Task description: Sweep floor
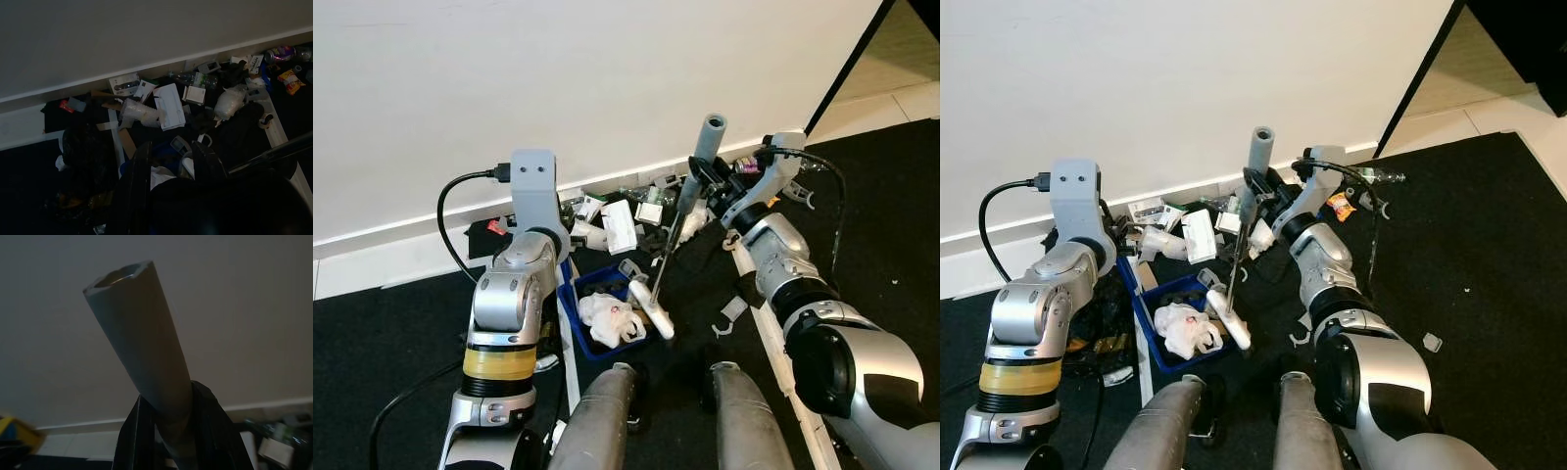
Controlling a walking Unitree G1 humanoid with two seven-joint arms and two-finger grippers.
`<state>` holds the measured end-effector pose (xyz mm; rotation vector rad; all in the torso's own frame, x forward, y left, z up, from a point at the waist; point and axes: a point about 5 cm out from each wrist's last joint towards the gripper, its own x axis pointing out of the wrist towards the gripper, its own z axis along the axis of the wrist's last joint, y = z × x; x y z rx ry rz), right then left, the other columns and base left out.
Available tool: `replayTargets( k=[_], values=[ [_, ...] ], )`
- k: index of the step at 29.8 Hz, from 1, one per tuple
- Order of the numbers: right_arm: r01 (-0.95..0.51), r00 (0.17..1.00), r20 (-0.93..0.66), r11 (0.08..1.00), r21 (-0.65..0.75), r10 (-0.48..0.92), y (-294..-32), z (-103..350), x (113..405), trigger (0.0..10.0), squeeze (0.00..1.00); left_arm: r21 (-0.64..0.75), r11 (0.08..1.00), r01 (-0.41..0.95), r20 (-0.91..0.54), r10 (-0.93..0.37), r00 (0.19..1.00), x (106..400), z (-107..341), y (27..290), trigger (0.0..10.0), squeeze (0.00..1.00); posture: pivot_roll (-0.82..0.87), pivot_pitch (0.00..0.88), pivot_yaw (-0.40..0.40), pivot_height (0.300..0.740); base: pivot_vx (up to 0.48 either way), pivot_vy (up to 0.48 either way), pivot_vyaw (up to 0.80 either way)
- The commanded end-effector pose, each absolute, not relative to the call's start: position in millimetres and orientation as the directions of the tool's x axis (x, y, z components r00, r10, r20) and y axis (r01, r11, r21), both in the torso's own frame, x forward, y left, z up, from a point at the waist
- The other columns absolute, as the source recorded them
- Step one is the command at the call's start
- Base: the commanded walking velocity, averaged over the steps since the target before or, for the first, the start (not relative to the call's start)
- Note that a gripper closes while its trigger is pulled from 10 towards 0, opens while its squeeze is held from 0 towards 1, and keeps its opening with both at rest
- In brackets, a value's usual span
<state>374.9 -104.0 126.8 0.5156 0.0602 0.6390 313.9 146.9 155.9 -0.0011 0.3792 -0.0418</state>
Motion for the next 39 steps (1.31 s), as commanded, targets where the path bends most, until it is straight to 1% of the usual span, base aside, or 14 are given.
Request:
replayTargets(
  k=[1,5,9,12,13,14,17,22,30,33,35,36,37,39],
  values=[
    [-0.568,0.753,0.112,0.555,0.607,0.649,-78.9,112.9,364.3,10.0,0.00,-0.054,0.995,0.090,-0.402,-0.104,0.910,309.1,147.8,137.3,10.0,0.00,0.16,0.264,0.058,0.740,0.000,0.000,0.00],
    [-0.632,0.722,0.175,0.534,0.562,0.670,-75.6,125.2,367.1,10.0,0.00,-0.061,0.994,0.090,-0.403,-0.107,0.909,309.6,147.6,136.0,10.0,0.00,0.14,0.264,0.051,0.740,0.000,0.000,0.00],
    [-0.751,0.644,0.257,0.532,0.391,0.721,-81.4,145.9,369.7,10.0,0.00,-0.119,0.992,0.051,-0.404,-0.096,0.910,312.6,147.6,143.9,10.0,0.00,0.12,0.264,0.046,0.740,0.000,0.000,0.00],
    [-0.793,0.607,0.283,0.542,0.279,0.743,-88.2,157.3,369.9,10.0,0.00,-0.170,0.985,-0.020,-0.409,-0.052,0.911,316.3,147.9,162.0,10.0,0.00,0.10,0.260,0.041,0.740,0.000,0.000,0.00],
    [-0.801,0.599,0.291,0.564,0.203,0.746,-94.0,165.2,370.5,10.0,0.00,-0.206,0.976,-0.070,-0.408,-0.020,0.913,318.1,149.1,176.2,10.0,0.00,0.10,0.258,0.038,0.740,0.000,0.000,0.00],
    [-0.801,0.599,0.291,0.564,0.203,0.746,-94.0,165.2,370.5,10.0,0.00,-0.206,0.976,-0.070,-0.408,-0.020,0.913,318.1,149.1,176.2,10.0,0.00,0.10,0.258,0.038,0.740,0.000,0.000,0.00],
    [-0.794,0.591,0.327,0.603,0.076,0.738,-108.7,184.5,371.6,10.0,0.00,-0.251,0.954,-0.167,-0.401,0.055,0.915,318.6,152.1,204.9,10.0,0.00,0.08,0.251,0.028,0.740,0.000,0.000,0.00],
    [-0.761,0.581,0.408,0.648,-0.033,0.704,-126.7,217.6,371.1,10.0,0.00,-0.307,0.919,-0.250,-0.390,0.118,0.913,314.9,154.9,230.9,10.0,0.00,0.07,0.240,0.015,0.740,0.000,0.000,0.00],
    [-0.687,0.560,0.573,0.722,-0.083,0.598,-159.3,275.1,364.0,10.0,0.00,-0.386,0.885,-0.261,-0.327,0.133,0.936,314.3,163.2,238.5,10.0,0.00,0.06,0.215,-0.001,0.740,0.000,0.000,0.00],
    [-0.625,0.593,0.595,0.776,-0.085,0.543,-175.4,284.4,364.6,10.0,0.00,-0.409,0.881,-0.237,-0.274,0.129,0.953,315.3,171.3,236.4,10.0,0.00,0.06,0.211,0.001,0.740,0.000,0.000,0.00],
    [-0.553,0.680,0.552,0.832,-0.046,0.483,-190.2,267.1,369.6,10.0,0.00,-0.417,0.889,-0.188,-0.193,0.115,0.974,315.6,186.0,233.0,10.0,0.00,0.05,0.201,0.006,0.740,0.000,0.000,0.00],
    [-0.553,0.680,0.552,0.832,-0.046,0.483,-190.2,267.1,369.6,10.0,0.00,-0.417,0.889,-0.188,-0.193,0.115,0.974,315.6,186.0,233.0,10.0,0.00,0.05,0.201,0.006,0.740,0.000,0.000,0.00],
    [-0.498,0.760,0.477,0.867,-0.008,0.441,-197.0,241.0,371.2,10.0,0.00,-0.428,0.891,-0.153,-0.133,0.105,0.986,315.0,198.7,230.7,10.0,0.00,0.06,0.200,0.007,0.740,0.000,0.000,0.00],
    [-0.434,0.846,0.365,0.899,0.048,0.389,-200.7,207.4,371.5,10.0,0.00,-0.418,0.900,-0.126,-0.076,0.103,0.992,313.6,209.2,230.0,10.0,0.00,0.06,0.190,0.009,0.740,0.000,0.000,0.00]
  ],
)
